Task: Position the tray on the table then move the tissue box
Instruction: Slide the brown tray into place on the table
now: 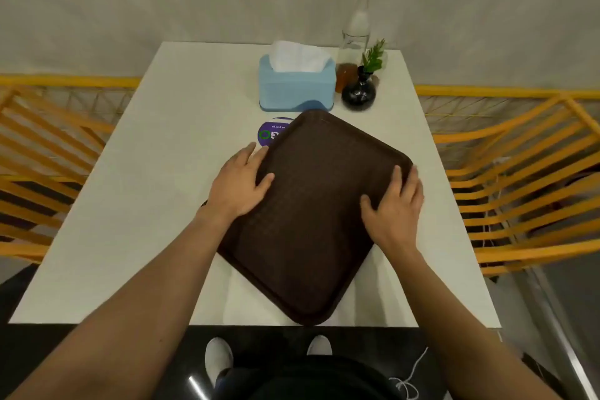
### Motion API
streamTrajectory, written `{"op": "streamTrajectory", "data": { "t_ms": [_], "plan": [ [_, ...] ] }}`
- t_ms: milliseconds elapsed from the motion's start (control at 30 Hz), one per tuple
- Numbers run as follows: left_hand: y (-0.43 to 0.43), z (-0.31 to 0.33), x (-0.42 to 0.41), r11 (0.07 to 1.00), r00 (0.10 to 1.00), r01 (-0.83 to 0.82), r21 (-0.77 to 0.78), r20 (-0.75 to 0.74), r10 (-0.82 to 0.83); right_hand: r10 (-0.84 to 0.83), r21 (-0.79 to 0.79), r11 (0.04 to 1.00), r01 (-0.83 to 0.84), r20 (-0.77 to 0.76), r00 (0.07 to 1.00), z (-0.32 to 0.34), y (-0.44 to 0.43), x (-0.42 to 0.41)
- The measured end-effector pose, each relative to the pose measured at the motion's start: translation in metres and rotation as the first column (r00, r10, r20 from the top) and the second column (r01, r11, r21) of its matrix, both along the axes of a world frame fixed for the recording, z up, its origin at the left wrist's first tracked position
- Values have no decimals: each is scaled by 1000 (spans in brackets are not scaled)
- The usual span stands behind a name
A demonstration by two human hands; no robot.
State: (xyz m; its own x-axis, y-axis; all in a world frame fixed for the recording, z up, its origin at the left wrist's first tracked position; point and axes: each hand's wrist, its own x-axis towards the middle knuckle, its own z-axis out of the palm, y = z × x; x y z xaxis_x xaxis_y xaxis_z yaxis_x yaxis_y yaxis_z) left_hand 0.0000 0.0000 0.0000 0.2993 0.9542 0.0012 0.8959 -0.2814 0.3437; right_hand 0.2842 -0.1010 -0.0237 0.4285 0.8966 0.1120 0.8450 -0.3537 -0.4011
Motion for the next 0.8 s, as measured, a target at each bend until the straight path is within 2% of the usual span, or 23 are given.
{"op": "streamTrajectory", "data": {
  "t_ms": [100, 167, 233, 467, 633, 800],
  "plan": [
    [7, -9, 0, 998, 987, 57, -22, -150, -59, -145, -157, 978, 138, -31, 989, -10, -6, 3],
    [5, -17, -3, 995, 973, 70, -75, -215, -85, -128, -220, 968, 122, -12, 992, -20, -12, 2],
    [-3, -27, -8, 996, 970, 62, -56, -233, -74, -101, -243, 965, 96, -7, 995, -25, -14, 1],
    [-35, -40, -31, 999, 975, -38, -6, -220, 36, -6, -225, 974, 14, 36, 999, -28, -13, -7],
    [-46, -41, -57, 995, 972, -89, -45, -224, 76, 43, -222, 974, -38, 17, 999, -31, -5, -24],
    [-46, -37, -98, 980, 976, -160, -115, -165, 139, 129, -191, 974, -125, 9, 992, -20, 29, -57]
  ]
}}
